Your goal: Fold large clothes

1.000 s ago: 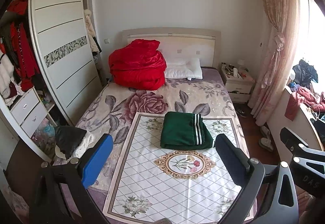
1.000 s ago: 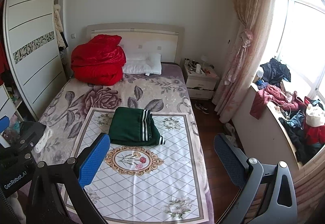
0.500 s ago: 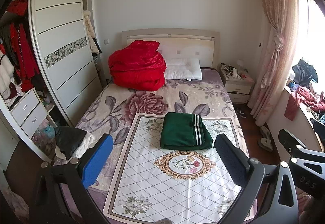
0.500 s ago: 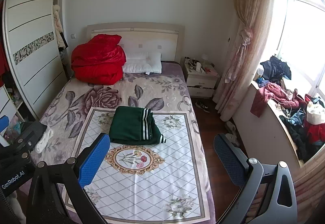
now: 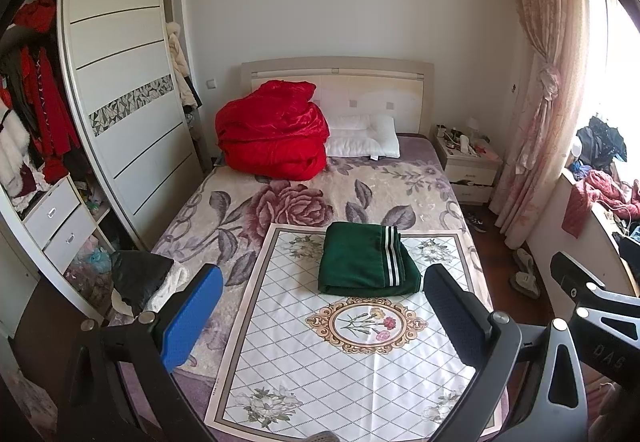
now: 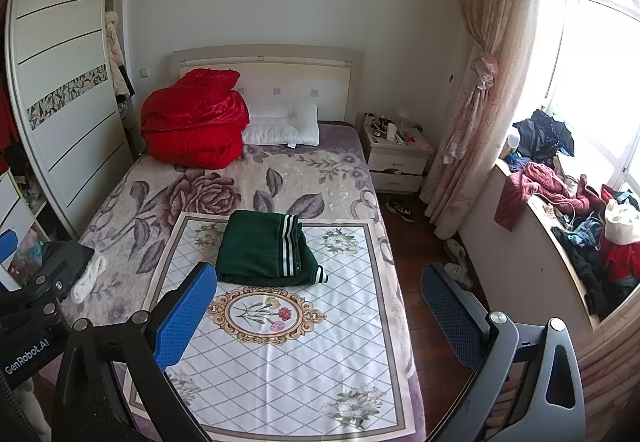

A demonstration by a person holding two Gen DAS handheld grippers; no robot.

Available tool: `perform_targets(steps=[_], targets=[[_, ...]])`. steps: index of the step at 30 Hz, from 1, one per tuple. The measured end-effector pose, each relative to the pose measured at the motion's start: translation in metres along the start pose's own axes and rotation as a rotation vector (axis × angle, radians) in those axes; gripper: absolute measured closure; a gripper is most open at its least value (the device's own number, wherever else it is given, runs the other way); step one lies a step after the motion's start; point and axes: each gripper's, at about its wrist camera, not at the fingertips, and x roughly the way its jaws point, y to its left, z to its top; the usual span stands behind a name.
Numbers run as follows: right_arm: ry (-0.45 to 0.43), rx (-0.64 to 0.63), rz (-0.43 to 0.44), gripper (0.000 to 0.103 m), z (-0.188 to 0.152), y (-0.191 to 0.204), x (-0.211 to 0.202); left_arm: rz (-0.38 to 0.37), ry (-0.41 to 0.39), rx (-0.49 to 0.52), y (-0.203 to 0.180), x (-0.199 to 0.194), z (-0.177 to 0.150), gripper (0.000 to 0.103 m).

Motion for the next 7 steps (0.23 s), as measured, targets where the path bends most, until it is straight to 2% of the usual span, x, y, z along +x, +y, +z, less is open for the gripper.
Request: perform_targets(steps=[7], targets=[[0.001,0.003,0.0,0.0,-0.0018,-0.0017,-0.0012,0.008,-0.006,0.003,0.006,-0.0016,0.0017,0.0]])
